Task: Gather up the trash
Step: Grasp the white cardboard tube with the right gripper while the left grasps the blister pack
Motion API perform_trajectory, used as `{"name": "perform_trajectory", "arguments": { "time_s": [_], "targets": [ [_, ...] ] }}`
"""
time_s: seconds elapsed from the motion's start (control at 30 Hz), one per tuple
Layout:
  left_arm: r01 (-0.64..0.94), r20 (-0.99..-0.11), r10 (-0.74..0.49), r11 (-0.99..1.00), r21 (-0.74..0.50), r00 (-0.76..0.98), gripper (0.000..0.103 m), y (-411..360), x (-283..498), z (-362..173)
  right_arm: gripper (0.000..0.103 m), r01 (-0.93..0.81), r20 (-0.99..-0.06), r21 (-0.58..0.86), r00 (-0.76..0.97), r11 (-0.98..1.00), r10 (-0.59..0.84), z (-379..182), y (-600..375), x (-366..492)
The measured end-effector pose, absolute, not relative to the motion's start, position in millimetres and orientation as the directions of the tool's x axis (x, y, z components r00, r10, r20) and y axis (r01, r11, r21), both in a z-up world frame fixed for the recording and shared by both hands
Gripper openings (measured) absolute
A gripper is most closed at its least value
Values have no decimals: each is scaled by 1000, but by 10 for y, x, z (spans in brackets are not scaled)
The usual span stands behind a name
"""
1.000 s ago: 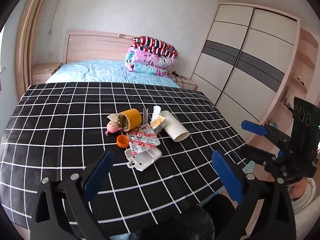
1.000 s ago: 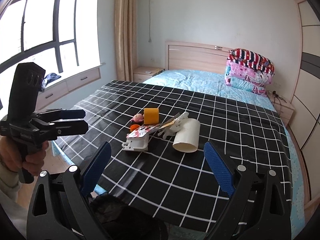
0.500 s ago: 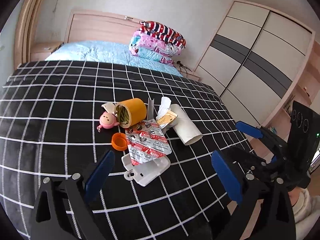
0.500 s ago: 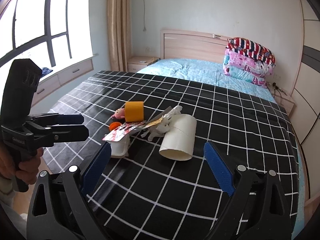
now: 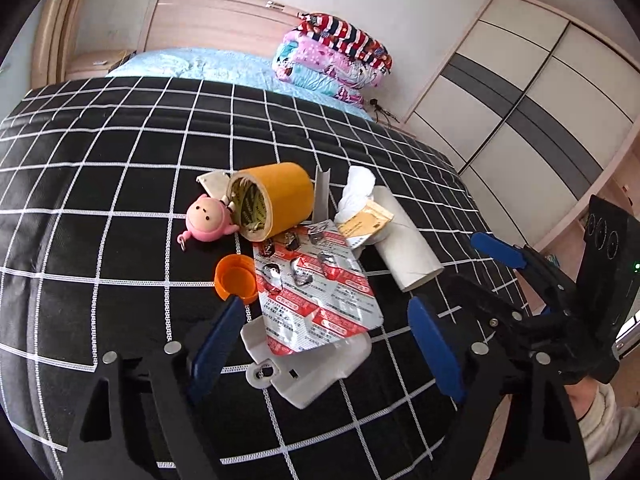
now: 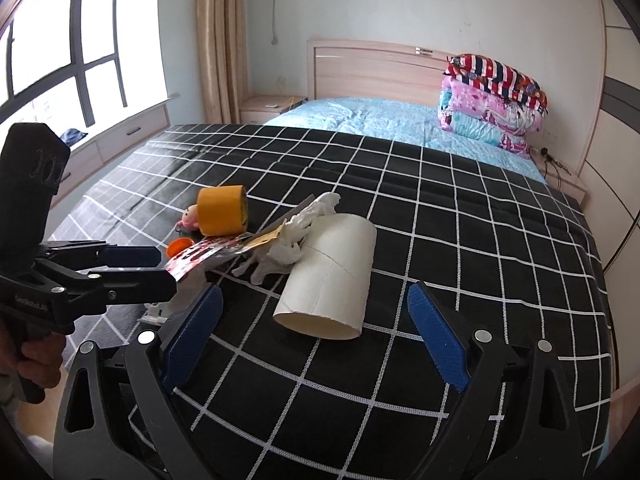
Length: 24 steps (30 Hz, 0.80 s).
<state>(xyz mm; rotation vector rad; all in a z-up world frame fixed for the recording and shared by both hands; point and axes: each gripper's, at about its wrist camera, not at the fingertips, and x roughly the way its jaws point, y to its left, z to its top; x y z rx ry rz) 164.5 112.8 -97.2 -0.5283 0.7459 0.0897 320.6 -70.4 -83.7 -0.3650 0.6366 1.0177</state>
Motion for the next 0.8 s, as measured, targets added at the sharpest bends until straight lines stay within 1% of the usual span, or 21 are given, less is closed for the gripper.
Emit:
{"name": "perform_trajectory", "arguments": {
  "time_s": [0.13,0.2,0.27,0.3,0.37,0.43,0.47,0.5,0.53,0.8],
  "targets": [
    [-280,-671,-110,850,-445,733,73,1166,1680,-1010,94,-870,-658,5,368,493,657,-915,-634,3265],
    [-289,-674,-108,846,-448,730,65,1180,1690,-1021,94,-868,-664,3,370,496,650,-956,-595,3296],
    [-295,-677,-114,838,-459,727,60,1201,1705,-1042,94,-866,-671,5,368,500,644,-995,-554,3328],
    [-298,-677,-114,835,-462,727,60,1211,1712,-1048,87,-865,-673,5,368,501,641,-1007,-543,3335],
    [-302,-678,-111,835,-460,726,60,1213,1715,-1056,79,-864,-681,7,364,503,635,-1035,-519,3357],
    [-303,-681,-102,841,-448,725,59,1201,1716,-1053,76,-861,-691,8,364,509,625,-1056,-501,3377],
    [-304,-684,-95,845,-440,724,59,1193,1714,-1049,70,-860,-696,7,363,510,620,-1064,-491,3383],
    [-304,-684,-93,847,-436,723,59,1186,1713,-1048,61,-859,-698,7,362,511,618,-1071,-489,3397],
    [-303,-684,-88,850,-431,724,59,1174,1707,-1044,59,-858,-700,7,362,513,615,-1075,-489,3401],
    [-308,-679,-63,858,-411,731,58,1137,1609,-967,58,-850,-691,29,364,527,625,-1044,-567,3398]
  ]
}}
